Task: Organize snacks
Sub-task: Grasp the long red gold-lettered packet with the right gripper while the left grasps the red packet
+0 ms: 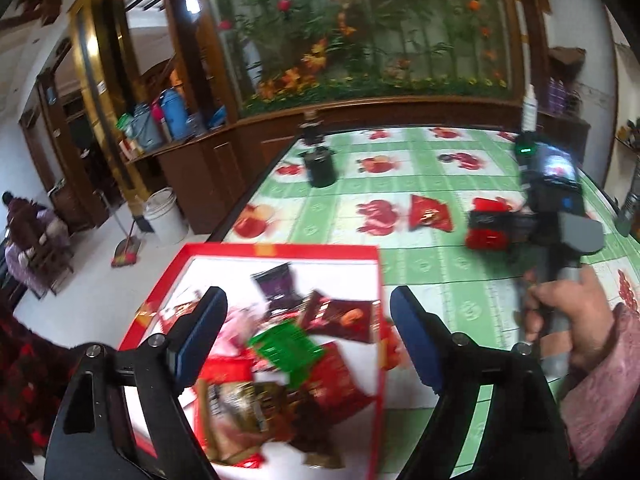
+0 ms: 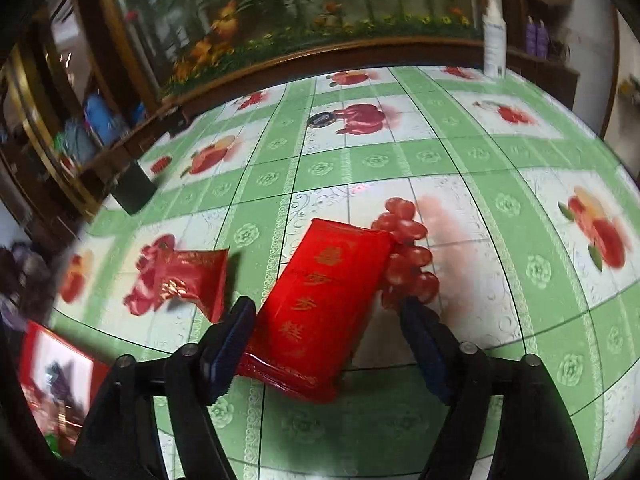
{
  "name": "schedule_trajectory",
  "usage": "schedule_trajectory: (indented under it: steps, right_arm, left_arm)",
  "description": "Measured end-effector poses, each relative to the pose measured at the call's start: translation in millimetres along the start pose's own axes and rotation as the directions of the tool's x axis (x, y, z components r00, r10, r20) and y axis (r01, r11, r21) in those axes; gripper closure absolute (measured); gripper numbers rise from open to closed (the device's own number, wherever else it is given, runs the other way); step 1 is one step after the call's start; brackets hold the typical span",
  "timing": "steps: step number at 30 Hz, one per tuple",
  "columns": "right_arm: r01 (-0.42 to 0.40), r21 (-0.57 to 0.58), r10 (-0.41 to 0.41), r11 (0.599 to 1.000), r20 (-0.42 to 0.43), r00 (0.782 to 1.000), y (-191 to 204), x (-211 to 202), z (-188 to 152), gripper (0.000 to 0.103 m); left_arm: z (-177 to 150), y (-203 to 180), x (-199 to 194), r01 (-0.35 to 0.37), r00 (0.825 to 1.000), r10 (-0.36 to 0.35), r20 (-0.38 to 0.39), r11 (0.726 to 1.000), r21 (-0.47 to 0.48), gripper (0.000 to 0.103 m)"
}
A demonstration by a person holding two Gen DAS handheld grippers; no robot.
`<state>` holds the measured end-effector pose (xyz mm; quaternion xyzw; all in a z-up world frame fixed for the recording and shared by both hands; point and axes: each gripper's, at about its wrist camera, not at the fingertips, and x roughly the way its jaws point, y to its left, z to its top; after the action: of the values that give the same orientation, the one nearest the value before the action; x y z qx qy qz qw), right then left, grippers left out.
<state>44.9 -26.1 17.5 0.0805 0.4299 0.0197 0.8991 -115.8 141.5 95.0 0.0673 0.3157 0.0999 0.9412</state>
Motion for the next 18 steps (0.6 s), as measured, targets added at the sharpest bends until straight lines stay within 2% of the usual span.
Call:
schedule_trajectory:
  steps: [2,4,5,6,7,8,9,12,16,18]
  right_arm:
    - [0.022,-0.041,-0.022,0.999,-0.002,1.000,7,3,1,0.026]
    - [0.104,-0.112,-0.106,0.988,-0.018,0.994,13,8,1,0.027]
    - [0.111,-0.129,-0.114,0.985,-0.016,0.993,14,7,1,0.028]
    - [0.108,-0.137,-0.112,0.985,-0.020,0.994,13,6,2,0.033]
    - [0.112,-0.149,-0.116,0.983,-0.022,0.993,11,5,3,0.047]
    - [0.116,-0.159,-0.122,0.980,-0.027,0.992,8,4,5,0.053]
    - [0.128,-0.166,-0.136,0.978,-0.034,0.990,3,3,7,0.055]
    - [0.128,-0.185,-0.138,0.974,-0.043,0.989,-14,3,12,0.056]
    - [0.057,-0.180,-0.074,0.982,-0.091,0.993,-50,3,20,0.055]
    - [0.052,-0.182,-0.071,0.982,-0.095,0.993,-62,1,21,0.055]
  left_arm:
    - [6,-8,3,0.018,1.000,-0.018,-0.011,1.000,0.008,0.019]
    - [13,-14,8,0.035,0.999,-0.034,-0.029,0.999,0.013,0.019]
    - [18,-18,11,0.048,0.998,-0.047,-0.040,0.999,0.012,0.019]
    - [23,-20,14,0.056,0.997,-0.056,-0.048,0.998,0.010,0.019]
    - [27,-24,18,0.065,0.996,-0.065,-0.054,0.998,0.010,0.019]
    - [32,-28,22,0.076,0.995,-0.075,-0.060,0.997,0.013,0.019]
    - [38,-33,29,0.086,0.994,-0.085,-0.070,0.996,0.016,0.019]
    - [50,-51,46,0.110,0.990,-0.107,-0.097,0.993,0.031,0.019]
    - [62,-76,75,0.124,0.985,-0.115,-0.128,0.990,0.066,0.019]
    - [70,-88,92,0.122,0.985,-0.111,-0.135,0.990,0.076,0.019]
